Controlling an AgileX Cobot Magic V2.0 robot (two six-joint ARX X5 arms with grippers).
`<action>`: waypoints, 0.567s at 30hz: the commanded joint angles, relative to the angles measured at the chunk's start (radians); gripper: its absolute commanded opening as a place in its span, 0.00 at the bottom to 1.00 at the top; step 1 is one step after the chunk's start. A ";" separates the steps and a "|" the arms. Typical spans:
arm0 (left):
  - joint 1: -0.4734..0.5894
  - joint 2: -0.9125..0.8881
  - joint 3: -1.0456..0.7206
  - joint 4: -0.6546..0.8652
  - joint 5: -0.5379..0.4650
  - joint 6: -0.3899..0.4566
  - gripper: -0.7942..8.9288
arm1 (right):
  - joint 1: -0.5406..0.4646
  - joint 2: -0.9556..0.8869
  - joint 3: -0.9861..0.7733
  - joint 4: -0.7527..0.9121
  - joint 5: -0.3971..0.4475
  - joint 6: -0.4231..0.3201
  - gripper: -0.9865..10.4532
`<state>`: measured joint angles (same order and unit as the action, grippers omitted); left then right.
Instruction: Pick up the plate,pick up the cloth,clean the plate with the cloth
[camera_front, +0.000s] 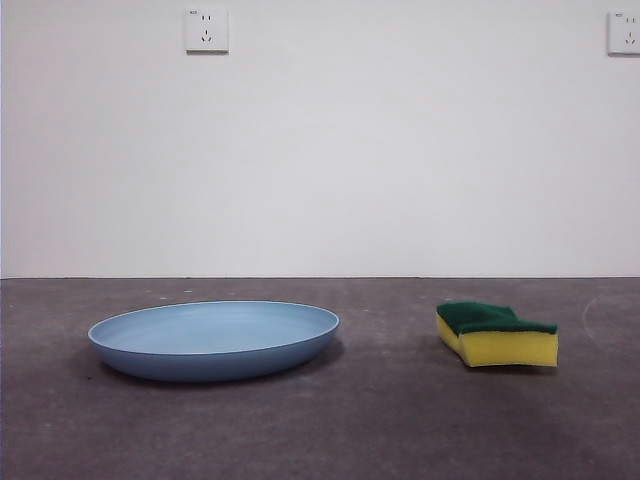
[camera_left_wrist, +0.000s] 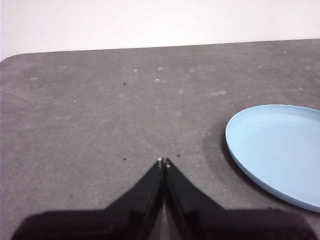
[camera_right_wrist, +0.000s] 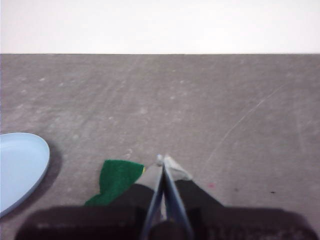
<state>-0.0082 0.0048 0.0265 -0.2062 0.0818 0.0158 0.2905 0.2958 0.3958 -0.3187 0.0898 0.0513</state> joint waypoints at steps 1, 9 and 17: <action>0.003 -0.003 -0.009 -0.008 0.000 0.005 0.08 | -0.064 -0.092 -0.109 0.110 -0.139 -0.024 0.09; 0.003 -0.003 -0.009 -0.008 0.000 0.005 0.08 | -0.101 -0.294 -0.311 0.214 -0.216 -0.072 0.09; 0.003 -0.003 -0.009 -0.008 0.000 0.005 0.08 | -0.101 -0.294 -0.342 0.206 -0.214 -0.068 0.09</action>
<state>-0.0082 0.0048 0.0265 -0.2062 0.0818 0.0158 0.1902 0.0051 0.0669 -0.1184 -0.1238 -0.0132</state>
